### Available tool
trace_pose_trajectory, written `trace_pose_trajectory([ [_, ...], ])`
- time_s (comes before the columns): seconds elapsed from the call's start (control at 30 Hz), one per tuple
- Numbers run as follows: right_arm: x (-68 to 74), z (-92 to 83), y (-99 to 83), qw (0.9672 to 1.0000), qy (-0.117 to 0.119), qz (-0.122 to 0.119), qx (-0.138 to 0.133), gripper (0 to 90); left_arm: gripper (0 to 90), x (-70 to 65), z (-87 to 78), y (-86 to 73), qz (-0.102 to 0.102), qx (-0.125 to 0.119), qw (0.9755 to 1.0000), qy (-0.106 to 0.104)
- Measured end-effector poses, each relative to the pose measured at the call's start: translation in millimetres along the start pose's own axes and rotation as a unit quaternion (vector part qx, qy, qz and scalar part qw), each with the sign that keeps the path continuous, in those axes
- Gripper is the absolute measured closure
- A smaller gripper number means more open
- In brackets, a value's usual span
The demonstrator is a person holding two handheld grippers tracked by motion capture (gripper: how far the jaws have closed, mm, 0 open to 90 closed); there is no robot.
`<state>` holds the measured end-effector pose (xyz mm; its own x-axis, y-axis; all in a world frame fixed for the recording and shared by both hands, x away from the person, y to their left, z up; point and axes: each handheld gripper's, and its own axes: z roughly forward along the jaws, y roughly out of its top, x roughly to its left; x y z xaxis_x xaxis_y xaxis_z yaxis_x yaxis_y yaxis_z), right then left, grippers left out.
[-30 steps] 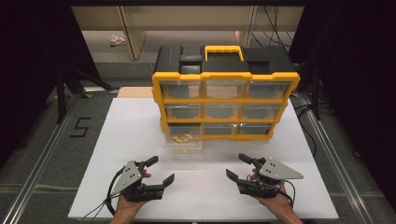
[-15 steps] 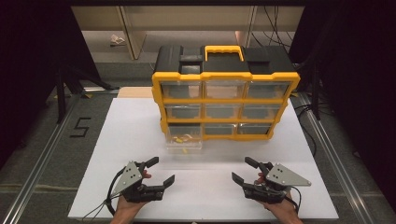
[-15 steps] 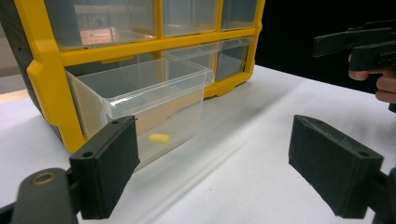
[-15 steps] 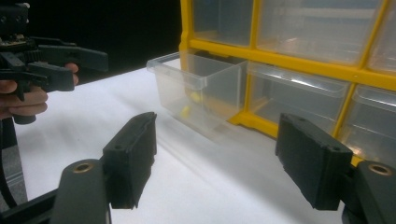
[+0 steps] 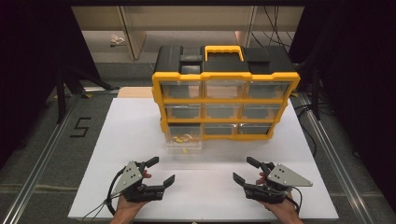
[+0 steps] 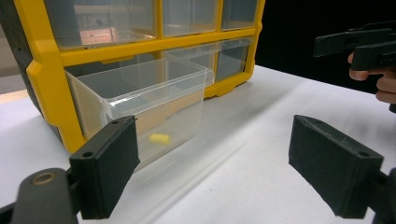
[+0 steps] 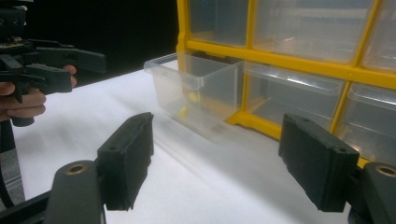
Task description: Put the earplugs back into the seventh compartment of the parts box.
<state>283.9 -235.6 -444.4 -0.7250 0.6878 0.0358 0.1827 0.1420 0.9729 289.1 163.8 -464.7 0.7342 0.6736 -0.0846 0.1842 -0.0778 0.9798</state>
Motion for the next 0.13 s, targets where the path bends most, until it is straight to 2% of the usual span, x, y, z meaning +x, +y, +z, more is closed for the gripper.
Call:
trace_pose_trajectory([
  [0.13,-0.3,0.0,0.1,1.0,-0.001,0.001,0.0,27.2,15.6,0.1,0.4,0.0,0.0,0.001,1.0,0.0],
])
